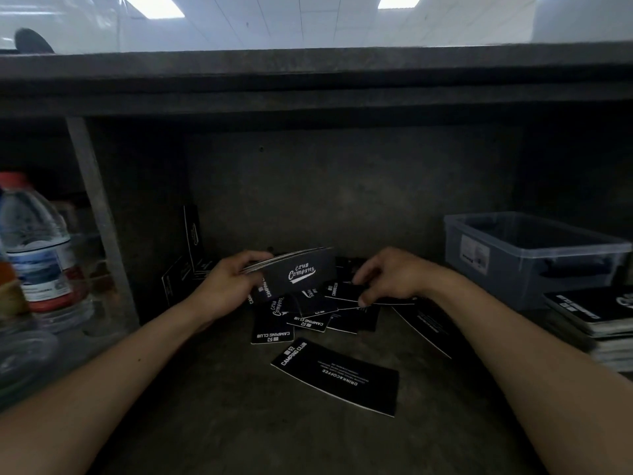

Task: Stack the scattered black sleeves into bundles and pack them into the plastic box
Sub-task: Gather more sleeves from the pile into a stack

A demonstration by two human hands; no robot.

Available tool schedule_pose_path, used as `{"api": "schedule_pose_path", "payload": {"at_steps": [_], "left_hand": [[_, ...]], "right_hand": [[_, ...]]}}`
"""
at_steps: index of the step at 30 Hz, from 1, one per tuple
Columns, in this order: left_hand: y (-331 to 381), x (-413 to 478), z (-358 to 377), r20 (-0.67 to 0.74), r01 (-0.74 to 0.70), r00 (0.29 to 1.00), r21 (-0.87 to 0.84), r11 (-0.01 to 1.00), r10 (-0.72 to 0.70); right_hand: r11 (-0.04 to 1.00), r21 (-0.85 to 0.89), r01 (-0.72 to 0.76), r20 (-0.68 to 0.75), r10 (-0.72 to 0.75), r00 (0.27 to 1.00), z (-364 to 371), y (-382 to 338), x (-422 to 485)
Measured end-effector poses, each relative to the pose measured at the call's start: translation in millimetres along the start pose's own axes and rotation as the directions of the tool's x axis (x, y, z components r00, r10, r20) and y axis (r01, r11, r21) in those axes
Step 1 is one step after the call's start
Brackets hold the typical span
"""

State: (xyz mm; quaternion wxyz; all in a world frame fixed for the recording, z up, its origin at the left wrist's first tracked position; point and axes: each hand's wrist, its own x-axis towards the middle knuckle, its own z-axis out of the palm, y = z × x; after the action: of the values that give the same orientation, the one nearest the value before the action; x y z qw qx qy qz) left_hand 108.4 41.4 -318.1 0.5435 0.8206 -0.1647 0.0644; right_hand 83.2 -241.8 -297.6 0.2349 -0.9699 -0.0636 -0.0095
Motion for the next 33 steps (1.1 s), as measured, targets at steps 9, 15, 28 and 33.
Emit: {"api": "schedule_pose_path", "payload": {"at_steps": [9, 15, 28, 33], "left_hand": [[3, -2, 0, -0.003, 0.009, 1.000, 0.008, 1.000, -0.009], [1, -7, 2, 0.034, -0.077, 0.997, 0.114, 0.991, 0.074], [-5, -2, -1, 0.042, -0.109, 0.994, 0.166, 0.980, 0.104], [-5, -3, 0, 0.067, -0.114, 0.992, 0.143, 0.983, 0.106]], "right_hand": [[0.926, 0.111, 0.361, -0.329, -0.308, 0.893, -6, -5, -1], [0.881, 0.130, 0.455, -0.466, -0.351, 0.812, 27, -28, 12], [0.876, 0.474, -0.083, -0.200, 0.200, 0.959, 17, -28, -4], [0.524, 0.852, 0.005, -0.084, 0.128, 0.988, 32, -47, -3]]}}
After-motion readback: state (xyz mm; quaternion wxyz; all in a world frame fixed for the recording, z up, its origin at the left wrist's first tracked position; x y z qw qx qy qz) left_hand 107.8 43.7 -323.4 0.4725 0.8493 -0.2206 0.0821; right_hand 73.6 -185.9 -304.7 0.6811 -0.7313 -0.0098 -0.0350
